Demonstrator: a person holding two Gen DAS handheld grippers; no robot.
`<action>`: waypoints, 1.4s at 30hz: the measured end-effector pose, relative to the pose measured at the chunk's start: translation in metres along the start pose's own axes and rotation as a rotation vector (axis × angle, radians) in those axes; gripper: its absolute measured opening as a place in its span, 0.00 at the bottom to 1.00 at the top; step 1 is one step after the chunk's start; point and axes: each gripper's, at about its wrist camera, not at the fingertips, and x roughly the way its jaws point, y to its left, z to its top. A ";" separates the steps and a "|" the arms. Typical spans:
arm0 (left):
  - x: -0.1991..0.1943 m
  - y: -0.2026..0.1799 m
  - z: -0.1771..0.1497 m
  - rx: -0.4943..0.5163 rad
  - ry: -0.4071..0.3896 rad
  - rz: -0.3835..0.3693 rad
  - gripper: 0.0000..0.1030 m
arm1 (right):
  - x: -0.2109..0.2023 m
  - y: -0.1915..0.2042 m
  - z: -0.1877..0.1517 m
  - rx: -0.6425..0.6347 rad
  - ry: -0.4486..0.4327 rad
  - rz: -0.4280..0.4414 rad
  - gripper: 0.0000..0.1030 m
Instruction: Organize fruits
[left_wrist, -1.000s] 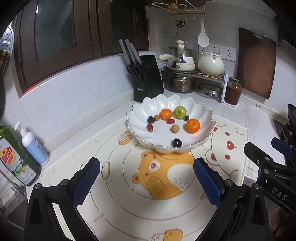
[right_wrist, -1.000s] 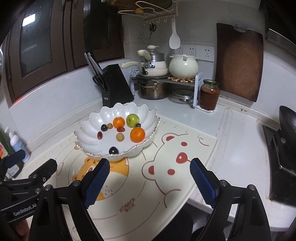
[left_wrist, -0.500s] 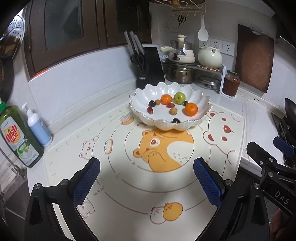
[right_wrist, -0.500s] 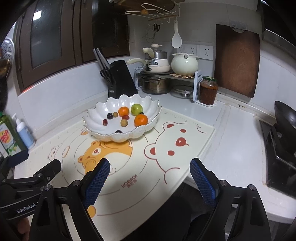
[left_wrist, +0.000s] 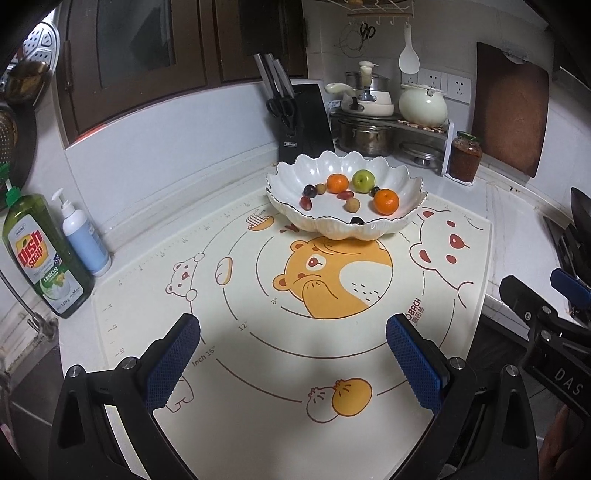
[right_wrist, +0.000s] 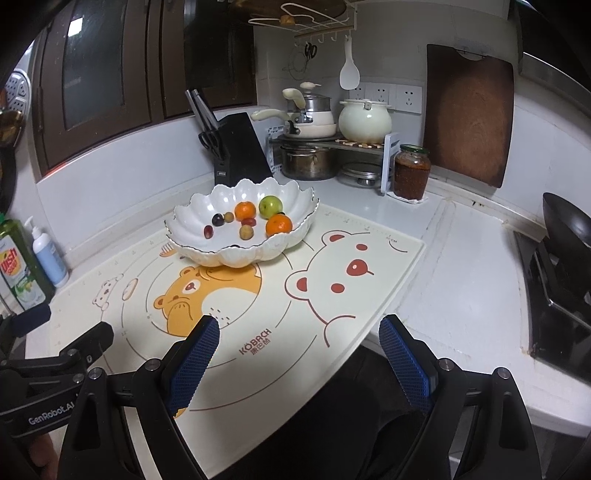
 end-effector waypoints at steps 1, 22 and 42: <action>-0.001 0.000 -0.001 0.000 -0.001 0.000 1.00 | -0.001 0.000 0.000 0.000 -0.003 -0.001 0.86; -0.007 0.000 0.000 0.001 -0.010 -0.006 1.00 | -0.006 0.001 0.004 -0.002 -0.015 -0.001 0.86; -0.007 -0.004 0.000 0.004 -0.012 -0.010 1.00 | -0.005 0.001 0.003 0.001 -0.008 0.006 0.86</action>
